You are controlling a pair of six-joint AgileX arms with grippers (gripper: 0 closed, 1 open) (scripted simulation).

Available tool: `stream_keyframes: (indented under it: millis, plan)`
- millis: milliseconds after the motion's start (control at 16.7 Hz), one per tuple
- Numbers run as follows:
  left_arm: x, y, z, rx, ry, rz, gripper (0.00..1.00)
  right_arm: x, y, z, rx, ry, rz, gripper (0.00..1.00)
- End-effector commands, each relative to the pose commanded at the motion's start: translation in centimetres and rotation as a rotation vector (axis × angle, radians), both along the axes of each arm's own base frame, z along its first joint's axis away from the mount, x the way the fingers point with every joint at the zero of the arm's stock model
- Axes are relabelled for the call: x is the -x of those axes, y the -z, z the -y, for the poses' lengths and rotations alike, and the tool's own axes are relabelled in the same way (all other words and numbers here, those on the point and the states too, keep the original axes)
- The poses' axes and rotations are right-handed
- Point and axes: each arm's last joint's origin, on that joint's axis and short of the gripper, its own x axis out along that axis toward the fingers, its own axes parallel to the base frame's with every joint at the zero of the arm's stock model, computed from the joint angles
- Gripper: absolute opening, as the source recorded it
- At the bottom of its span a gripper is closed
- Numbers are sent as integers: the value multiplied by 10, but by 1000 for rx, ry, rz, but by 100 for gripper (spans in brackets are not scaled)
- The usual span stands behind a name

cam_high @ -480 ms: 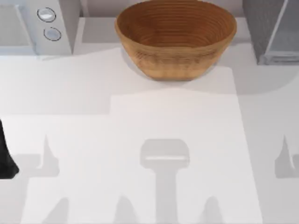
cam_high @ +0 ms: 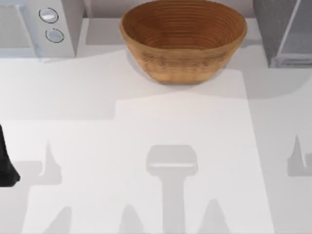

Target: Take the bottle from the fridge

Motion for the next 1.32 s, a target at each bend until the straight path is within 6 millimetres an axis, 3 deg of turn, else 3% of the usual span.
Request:
stream_keyframes:
  millis: [300, 660, 1080, 1320]
  plan:
    - [0, 0, 0, 0, 0, 0, 100, -33, -5, 18, 6, 2, -4, 100]
    - [0, 0, 0, 0, 0, 0, 100, -70, 22, 54, -11, 5, -53, 100]
    - [0, 0, 0, 0, 0, 0, 100, -85, 57, 88, -12, 6, -45, 100]
    - [0, 0, 0, 0, 0, 0, 100, -86, 64, 95, -5, 6, -33, 100]
